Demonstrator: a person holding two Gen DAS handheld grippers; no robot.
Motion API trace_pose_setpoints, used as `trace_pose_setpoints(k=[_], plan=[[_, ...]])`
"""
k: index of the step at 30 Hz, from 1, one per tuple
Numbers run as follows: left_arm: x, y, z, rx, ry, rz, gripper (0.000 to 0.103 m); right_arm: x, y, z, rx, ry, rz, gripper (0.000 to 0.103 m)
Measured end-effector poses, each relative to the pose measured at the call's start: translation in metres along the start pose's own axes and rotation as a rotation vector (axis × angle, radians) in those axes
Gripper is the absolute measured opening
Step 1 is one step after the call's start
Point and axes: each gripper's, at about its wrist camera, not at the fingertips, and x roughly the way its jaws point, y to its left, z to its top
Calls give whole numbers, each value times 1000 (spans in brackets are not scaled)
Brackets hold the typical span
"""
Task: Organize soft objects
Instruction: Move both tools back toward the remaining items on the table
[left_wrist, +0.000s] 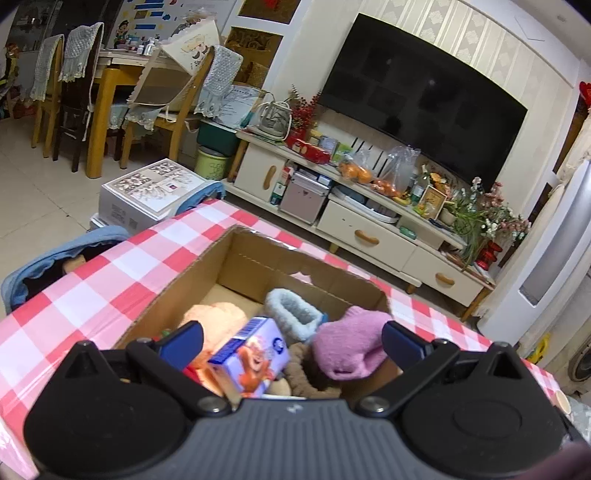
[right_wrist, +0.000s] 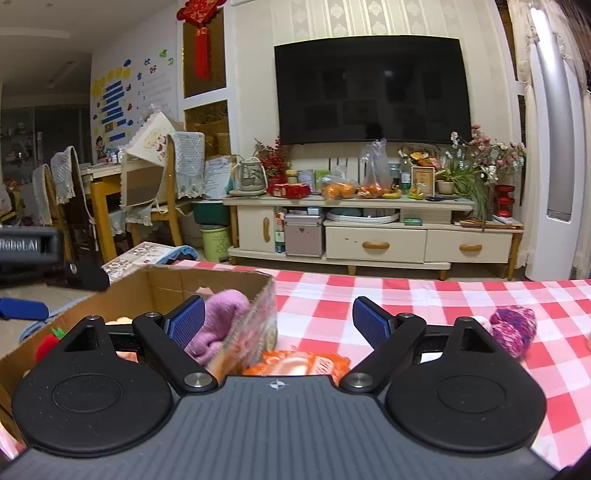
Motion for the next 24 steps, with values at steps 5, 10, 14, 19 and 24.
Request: trace_pose_setpoints(k=[5, 10, 14, 19, 24], plan=[[-1, -9, -2, 16, -12, -20, 102, -8, -9, -1, 31, -5, -24, 103], [0, -19, -5, 38, -17, -35, 102, -10, -14, -4, 73, -3, -27, 103], [1, -27, -7, 58, -17, -42, 102, -8, -11, -8, 81, 15, -42, 103], [1, -38, -11, 80, -20, -58, 102, -11, -6, -13, 84, 29, -54, 103], [3, -51, -17, 106, -10, -81, 102, -16, -8, -13, 74, 20, -78, 103]])
